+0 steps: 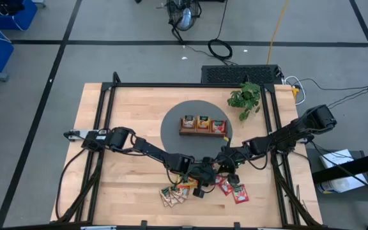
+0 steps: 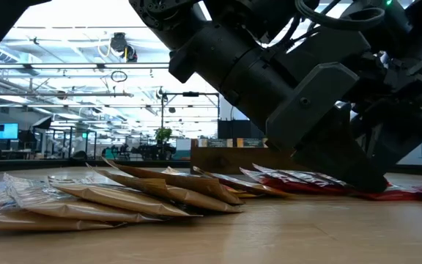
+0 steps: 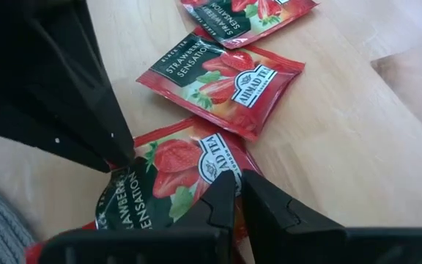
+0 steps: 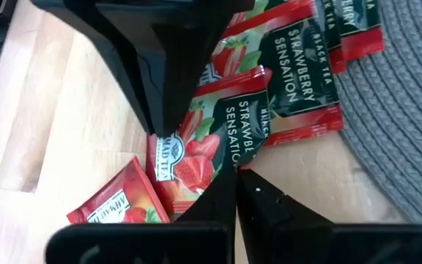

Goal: Pick & Place Tea
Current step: Put the red tea bag to the right section into the wooden organizer

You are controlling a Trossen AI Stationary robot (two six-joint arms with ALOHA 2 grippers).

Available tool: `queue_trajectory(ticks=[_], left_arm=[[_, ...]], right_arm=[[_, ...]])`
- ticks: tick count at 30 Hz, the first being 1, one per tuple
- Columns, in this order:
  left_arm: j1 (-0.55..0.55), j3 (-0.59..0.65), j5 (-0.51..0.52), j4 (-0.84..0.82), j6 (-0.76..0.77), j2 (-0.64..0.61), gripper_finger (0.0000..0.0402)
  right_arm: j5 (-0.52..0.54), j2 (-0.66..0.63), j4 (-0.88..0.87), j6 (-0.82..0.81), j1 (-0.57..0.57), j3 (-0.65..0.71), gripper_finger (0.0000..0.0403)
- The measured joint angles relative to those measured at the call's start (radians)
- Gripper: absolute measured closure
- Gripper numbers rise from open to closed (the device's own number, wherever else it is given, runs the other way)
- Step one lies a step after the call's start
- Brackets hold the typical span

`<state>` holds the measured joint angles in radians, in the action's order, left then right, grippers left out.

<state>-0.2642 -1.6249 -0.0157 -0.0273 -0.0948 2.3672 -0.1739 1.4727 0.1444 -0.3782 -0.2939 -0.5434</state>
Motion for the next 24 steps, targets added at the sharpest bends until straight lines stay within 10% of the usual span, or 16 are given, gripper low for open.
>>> queue_trajectory(ticks=[24], left_arm=[[-0.104, 0.002, 0.224, -0.343, 0.049, -0.163, 0.0369]], right_arm=[[0.091, -0.150, -0.081, 0.035, 0.002, -0.004, 0.0403]])
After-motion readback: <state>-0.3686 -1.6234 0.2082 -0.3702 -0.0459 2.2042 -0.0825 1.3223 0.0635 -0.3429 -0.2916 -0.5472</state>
